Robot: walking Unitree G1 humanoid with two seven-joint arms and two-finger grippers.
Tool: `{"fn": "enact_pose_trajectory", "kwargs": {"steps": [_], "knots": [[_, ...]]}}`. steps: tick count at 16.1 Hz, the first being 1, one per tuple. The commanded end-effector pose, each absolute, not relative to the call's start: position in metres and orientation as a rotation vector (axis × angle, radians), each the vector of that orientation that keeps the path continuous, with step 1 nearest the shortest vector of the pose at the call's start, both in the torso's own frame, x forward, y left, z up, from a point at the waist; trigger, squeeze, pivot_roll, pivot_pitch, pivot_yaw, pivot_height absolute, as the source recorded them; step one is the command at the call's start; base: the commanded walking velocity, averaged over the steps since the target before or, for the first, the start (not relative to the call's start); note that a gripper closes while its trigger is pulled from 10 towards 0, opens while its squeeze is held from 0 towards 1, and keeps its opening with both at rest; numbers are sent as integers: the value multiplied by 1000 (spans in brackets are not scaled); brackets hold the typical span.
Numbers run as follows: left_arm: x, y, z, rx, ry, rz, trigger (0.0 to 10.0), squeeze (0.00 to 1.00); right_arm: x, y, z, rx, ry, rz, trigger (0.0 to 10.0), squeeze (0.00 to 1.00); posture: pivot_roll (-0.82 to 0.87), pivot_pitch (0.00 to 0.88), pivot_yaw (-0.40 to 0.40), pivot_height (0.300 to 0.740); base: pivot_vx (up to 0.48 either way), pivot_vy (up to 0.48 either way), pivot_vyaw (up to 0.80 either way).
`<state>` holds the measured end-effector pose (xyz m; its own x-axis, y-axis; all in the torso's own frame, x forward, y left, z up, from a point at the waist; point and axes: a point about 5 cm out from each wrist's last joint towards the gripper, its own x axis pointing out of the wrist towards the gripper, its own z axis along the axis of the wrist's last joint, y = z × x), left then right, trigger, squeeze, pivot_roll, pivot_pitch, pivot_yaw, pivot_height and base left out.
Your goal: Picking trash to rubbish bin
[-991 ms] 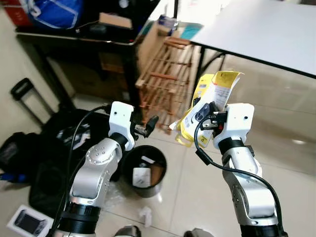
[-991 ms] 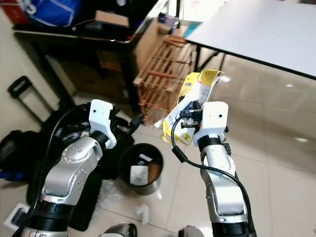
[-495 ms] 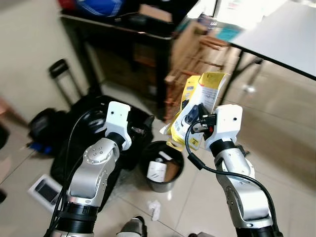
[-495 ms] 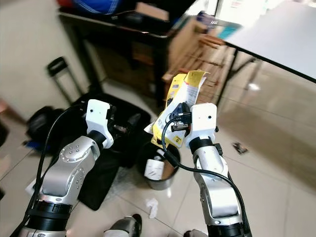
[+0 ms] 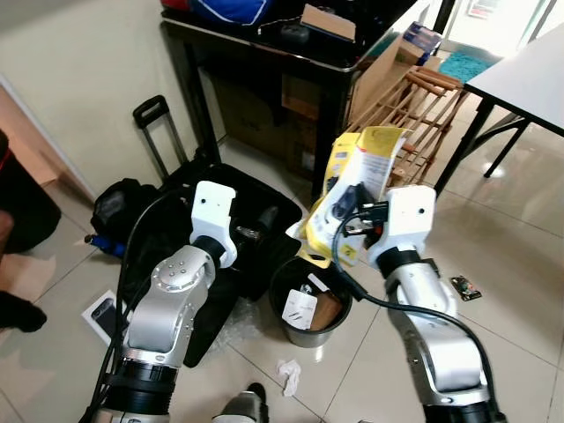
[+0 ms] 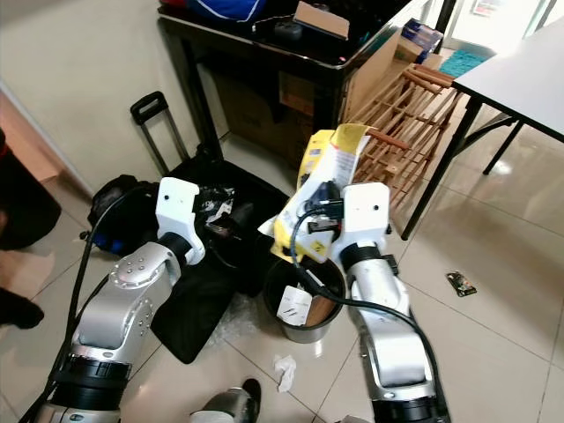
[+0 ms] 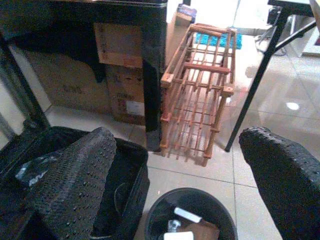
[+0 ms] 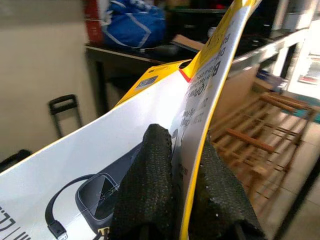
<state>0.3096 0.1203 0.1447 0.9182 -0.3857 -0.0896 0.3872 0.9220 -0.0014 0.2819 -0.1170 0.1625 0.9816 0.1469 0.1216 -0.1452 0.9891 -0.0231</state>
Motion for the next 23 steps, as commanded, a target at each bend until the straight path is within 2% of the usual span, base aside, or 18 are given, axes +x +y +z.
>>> {"fn": "enact_pose_trajectory", "kwargs": {"steps": [1, 15, 23], "knots": [[310, 122, 145, 24, 88, -396, 10000, 0, 282, -116, 165, -2, -137, 150, 10000, 0, 13, 117, 53, 740, 274, 0, 0], [310, 121, 145, 19, 87, -406, 10000, 0, 281, -115, 165, -1, -138, 147, 10000, 0, 13, 120, 54, 740, 348, 0, 0], [308, 121, 142, 23, 95, -414, 10000, 0, 280, -114, 163, -6, -133, 147, 10000, 0, 15, 122, 55, 740, 0, 0, 0]]}}
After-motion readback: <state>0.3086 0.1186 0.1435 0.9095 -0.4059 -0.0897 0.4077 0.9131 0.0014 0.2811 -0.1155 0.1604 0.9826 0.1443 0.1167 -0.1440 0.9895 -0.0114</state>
